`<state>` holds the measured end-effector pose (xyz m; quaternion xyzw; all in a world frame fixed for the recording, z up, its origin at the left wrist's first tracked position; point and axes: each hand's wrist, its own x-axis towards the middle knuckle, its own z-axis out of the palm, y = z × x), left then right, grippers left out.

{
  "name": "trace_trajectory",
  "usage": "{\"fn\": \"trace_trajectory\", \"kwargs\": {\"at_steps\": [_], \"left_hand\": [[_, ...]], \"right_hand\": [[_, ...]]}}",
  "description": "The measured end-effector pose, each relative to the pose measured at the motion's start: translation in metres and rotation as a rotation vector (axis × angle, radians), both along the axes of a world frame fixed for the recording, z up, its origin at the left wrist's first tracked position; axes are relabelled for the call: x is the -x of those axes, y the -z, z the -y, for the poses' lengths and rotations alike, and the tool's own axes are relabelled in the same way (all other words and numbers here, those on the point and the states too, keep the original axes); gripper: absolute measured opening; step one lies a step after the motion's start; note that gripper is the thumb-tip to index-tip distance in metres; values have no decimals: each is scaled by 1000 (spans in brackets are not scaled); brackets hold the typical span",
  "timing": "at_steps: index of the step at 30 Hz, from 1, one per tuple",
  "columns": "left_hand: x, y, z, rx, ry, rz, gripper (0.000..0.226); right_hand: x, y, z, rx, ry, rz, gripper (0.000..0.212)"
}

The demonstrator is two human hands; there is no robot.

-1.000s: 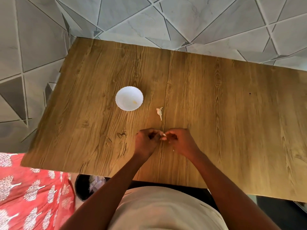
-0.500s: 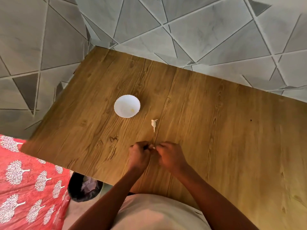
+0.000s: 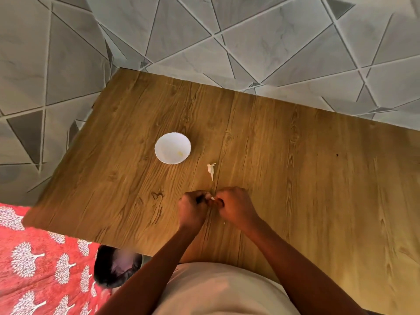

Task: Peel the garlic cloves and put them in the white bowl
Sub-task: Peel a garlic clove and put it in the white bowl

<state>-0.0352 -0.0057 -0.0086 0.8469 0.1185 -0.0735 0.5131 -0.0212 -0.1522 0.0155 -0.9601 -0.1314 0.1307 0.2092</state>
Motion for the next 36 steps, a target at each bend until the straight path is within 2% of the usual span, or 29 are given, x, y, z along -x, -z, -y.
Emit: {"fn": "trace_trajectory", "kwargs": {"at_steps": [3, 5, 9, 12, 15, 17, 21, 27, 30, 34, 36], "left_hand": [[-1, 2, -1, -27, 32, 13, 30], [0, 0, -3, 20, 81, 28, 29], [3, -1, -14, 165, 119, 38, 28], [6, 0, -19, 216, 115, 38, 28], [6, 0, -19, 205, 84, 32, 27], [7, 0, -18, 173, 68, 41, 26], [10, 2, -17, 61, 65, 79, 17], [12, 2, -15, 73, 123, 113, 12], [12, 3, -15, 72, 159, 122, 9], [11, 4, -12, 47, 120, 112, 9], [10, 5, -11, 34, 106, 116, 10]], "right_hand": [[4, -1, 0, -14, 29, 25, 6], [5, 1, 0, -136, 155, -34, 5], [2, -1, -5, -507, 487, -344, 18], [5, -9, -10, -731, 630, -538, 6], [9, -8, -10, -863, 744, -632, 8], [11, -5, -9, -829, 731, -607, 12], [13, -1, -2, -626, 556, -406, 8], [13, 2, 0, -481, 398, -352, 9], [14, 3, 1, -463, 391, -308, 14], [15, 4, 2, -435, 349, -255, 7], [17, 5, 2, -458, 354, -253, 11]]}}
